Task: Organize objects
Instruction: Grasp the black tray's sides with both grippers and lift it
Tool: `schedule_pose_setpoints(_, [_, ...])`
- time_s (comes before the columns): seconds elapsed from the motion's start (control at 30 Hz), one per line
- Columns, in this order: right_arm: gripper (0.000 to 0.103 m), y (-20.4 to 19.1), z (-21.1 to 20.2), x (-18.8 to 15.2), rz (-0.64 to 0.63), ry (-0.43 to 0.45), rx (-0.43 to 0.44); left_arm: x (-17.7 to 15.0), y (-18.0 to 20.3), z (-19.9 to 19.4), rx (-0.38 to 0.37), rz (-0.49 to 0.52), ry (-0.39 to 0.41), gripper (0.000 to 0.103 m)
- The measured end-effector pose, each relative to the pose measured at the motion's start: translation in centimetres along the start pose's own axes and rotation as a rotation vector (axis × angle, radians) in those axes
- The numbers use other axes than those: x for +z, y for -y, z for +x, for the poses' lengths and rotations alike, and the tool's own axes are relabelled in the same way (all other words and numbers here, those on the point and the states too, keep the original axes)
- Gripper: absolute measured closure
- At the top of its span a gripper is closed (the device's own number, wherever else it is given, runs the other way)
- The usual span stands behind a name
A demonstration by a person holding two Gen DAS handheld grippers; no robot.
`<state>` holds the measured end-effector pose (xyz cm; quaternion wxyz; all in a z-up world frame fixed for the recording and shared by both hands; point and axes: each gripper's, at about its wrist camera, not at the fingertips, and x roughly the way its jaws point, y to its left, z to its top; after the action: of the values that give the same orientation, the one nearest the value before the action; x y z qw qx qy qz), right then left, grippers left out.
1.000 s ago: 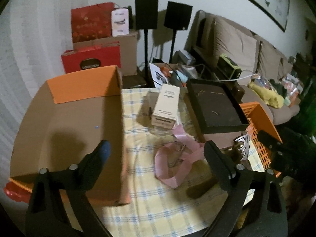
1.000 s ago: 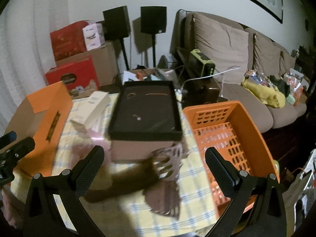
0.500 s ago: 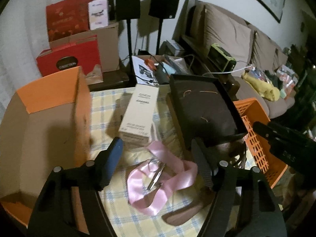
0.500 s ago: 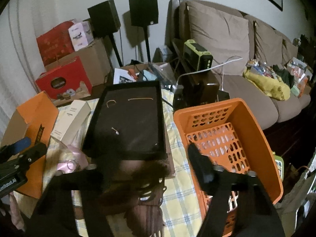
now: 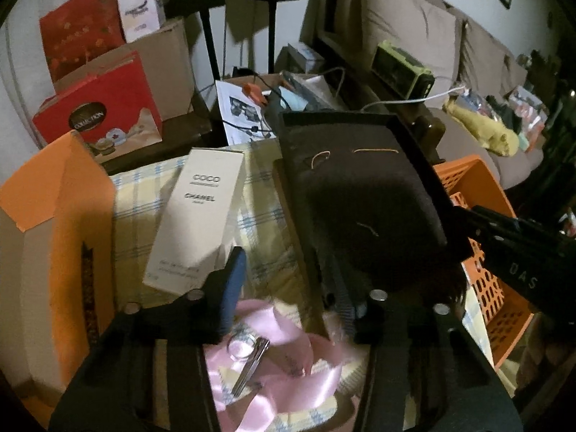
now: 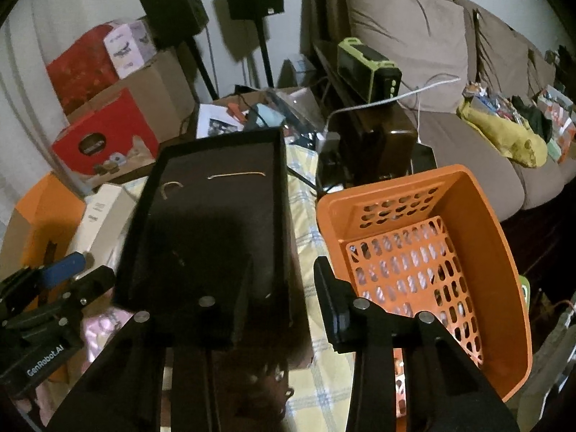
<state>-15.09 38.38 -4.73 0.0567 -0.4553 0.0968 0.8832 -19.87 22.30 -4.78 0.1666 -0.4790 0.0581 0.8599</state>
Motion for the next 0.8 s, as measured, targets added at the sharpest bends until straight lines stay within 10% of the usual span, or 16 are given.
schedule_pose_setpoints(0.3, [0.088, 0.6, 1.7, 0.2, 0.029, -0.039, 0.037, 0.8, 0.4, 2.2, -0.012, 0.000, -0.044, 0.075])
schedule_pose_setpoints(0.8, [0.091, 0.4, 2.3, 0.6, 0.058, -0.049, 0.072, 1.3, 0.5, 2.9, -0.042, -0.034, -0.061, 0.093])
